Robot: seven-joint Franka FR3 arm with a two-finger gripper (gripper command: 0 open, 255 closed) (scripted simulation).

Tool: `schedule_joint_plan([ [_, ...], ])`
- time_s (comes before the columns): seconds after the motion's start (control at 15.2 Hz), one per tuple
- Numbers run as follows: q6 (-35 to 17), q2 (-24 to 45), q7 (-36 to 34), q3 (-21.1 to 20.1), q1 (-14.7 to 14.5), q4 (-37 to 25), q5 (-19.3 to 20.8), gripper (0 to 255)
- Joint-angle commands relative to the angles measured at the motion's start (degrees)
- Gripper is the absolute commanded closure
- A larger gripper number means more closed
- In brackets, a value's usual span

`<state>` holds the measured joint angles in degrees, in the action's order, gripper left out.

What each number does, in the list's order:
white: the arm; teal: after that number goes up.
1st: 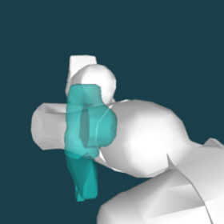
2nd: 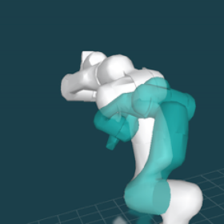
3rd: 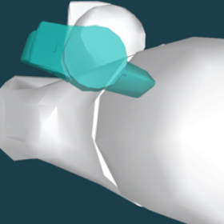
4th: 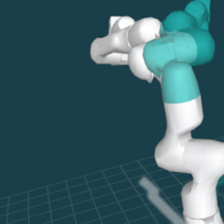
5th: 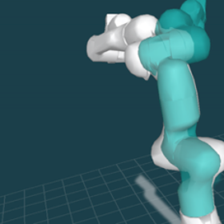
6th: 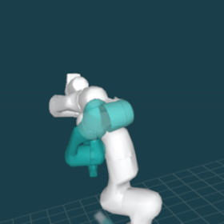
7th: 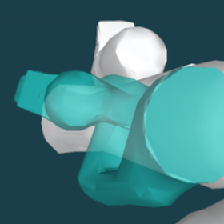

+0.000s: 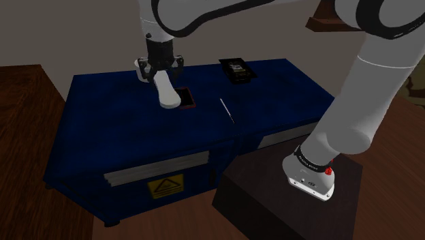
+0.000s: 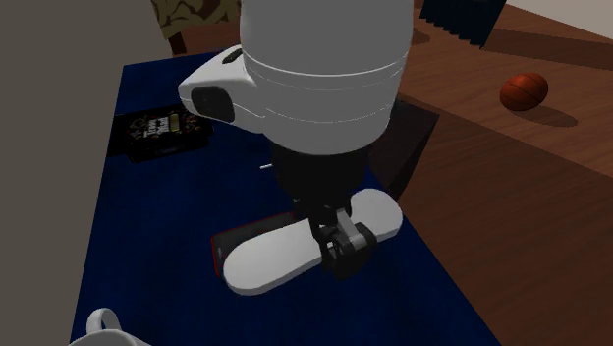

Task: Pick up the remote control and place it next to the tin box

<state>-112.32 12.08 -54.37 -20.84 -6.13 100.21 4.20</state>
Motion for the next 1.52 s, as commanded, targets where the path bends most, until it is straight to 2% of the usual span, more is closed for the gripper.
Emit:
schedule_joint_plan([
  [0.0,-1.63,-4.82,2.44,0.35,1.75,6.07,-1.87,255],
  [0.33,-3.89,-14.89,8.83,2.41,4.63,17.84,-5.72,255],
  [0.73,-4.71,-25.93,16.71,6.42,6.80,29.54,-8.68,255],
  [1.06,-4.17,-34.35,23.06,10.63,8.38,37.60,-9.23,255],
  [1.45,-2.43,-43.50,30.49,16.40,10.96,45.31,-7.57,255],
])
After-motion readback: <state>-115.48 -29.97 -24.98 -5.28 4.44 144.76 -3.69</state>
